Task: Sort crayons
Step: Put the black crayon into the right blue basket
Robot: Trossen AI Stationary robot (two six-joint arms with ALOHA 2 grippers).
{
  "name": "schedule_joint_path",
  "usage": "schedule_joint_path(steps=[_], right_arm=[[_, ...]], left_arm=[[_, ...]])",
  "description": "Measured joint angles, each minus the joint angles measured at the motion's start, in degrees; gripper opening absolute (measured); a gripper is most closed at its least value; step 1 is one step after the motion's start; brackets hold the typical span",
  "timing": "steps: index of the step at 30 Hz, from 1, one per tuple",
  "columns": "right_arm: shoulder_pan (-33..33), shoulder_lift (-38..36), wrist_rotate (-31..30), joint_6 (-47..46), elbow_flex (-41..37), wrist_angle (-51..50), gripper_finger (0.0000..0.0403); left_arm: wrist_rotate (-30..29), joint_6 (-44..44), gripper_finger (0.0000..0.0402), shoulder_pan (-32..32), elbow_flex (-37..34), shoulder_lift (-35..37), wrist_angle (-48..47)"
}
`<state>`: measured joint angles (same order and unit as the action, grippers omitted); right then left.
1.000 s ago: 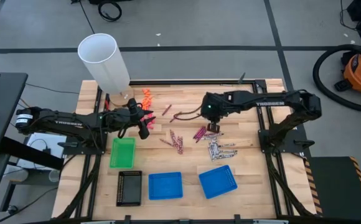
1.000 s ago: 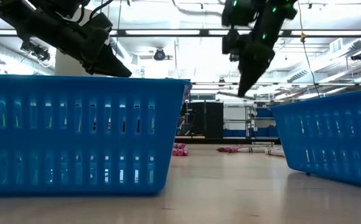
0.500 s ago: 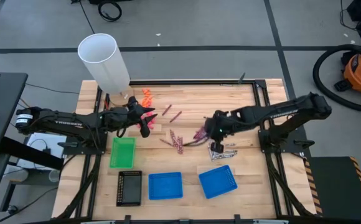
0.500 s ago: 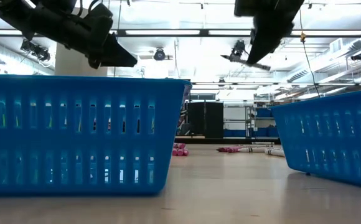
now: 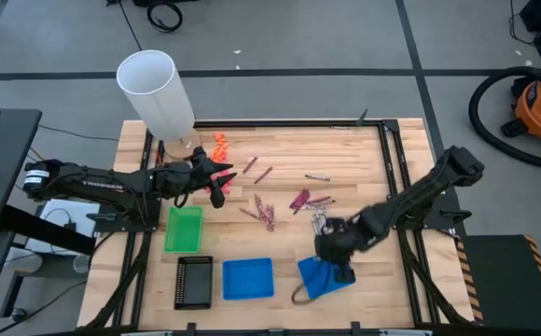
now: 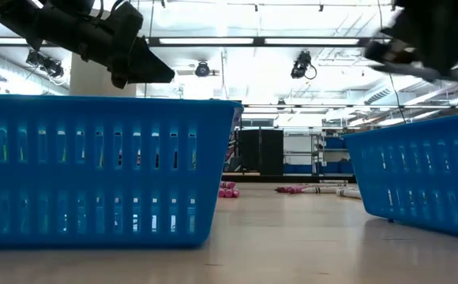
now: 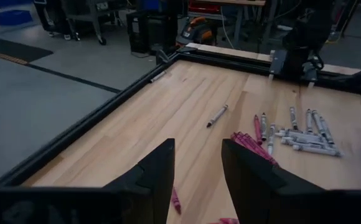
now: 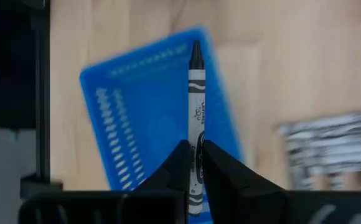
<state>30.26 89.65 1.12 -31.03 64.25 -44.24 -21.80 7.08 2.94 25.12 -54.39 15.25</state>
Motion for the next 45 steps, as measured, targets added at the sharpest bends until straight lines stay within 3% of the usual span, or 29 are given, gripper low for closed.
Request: schedule_joint_path(steps=[8,15,18,23,26,36,45], right_arm=[[3.20,10.34,-0.79,-3.29,-0.04,-0.04,0.0041],[2.60,13.38,-1.01,-2.36,-0.07,0.37,0.0097],[1.97,12.04,-0.24,-2.38,1.41,-3.57,0.0120],[0.98,5.33,-9.79,-0.59,5.80,-13.29,0.0128],[-1.74,2.08,-10.95,0.47,4.30,-15.91,0.0123],[-11.22,-0.92,-11.84,8.35,-7.77,-12.10,0.0110],[-20.68,-0.89,-7.29,16.53,-15.13,-6.30,0.0103]], left_arm=[[0.00,4.07,0.0142,-0.35,0.00,0.00,0.94],[0.01,5.35,0.0142,-0.35,0.00,0.00,2.27],[0.00,5.27,0.0142,-0.35,0.00,0.00,3.49],[0.00,3.90,0.0142,-0.31,0.00,0.00,3.38],[0.01,3.69,0.0142,-0.31,0.00,0.00,3.38],[0.00,2.20,0.0142,-0.29,0.00,0.00,3.30],[0.00,2.14,0.0142,-0.29,0.00,0.00,3.21]])
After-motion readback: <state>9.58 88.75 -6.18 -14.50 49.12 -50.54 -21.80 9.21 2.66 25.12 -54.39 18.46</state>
